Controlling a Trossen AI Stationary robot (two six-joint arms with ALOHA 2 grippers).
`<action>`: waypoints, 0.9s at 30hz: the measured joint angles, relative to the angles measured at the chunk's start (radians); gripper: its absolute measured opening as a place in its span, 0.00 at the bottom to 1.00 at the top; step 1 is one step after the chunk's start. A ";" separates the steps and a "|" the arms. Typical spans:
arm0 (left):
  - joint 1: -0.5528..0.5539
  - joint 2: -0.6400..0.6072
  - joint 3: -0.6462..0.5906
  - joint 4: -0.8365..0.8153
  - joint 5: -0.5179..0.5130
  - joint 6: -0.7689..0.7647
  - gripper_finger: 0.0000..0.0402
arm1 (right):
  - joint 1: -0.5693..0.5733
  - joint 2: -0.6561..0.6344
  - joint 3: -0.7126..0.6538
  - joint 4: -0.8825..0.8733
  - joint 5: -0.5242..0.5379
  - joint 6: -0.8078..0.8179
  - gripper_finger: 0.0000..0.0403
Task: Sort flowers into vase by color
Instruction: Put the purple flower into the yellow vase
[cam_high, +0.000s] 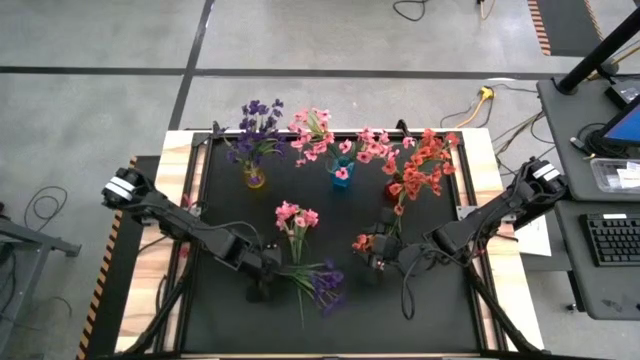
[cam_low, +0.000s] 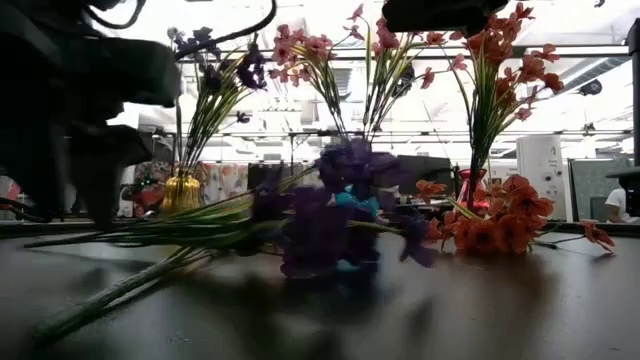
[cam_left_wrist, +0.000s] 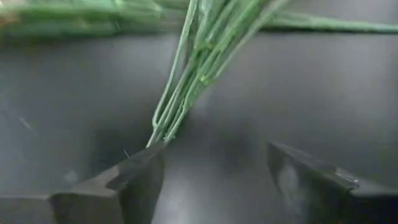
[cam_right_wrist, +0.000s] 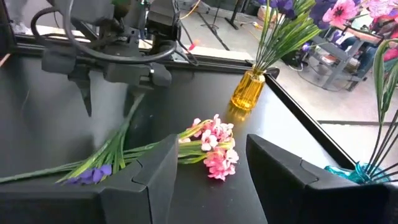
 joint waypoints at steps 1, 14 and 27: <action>-0.001 0.009 0.009 0.005 -0.027 0.024 0.70 | 0.000 0.000 0.000 0.000 0.000 0.000 0.45; -0.016 0.127 0.164 -0.175 -0.004 0.127 0.65 | -0.019 0.000 0.000 0.007 0.000 0.021 0.45; -0.020 0.120 0.113 -0.159 -0.179 0.360 0.63 | -0.034 0.000 0.000 0.008 0.000 0.109 0.45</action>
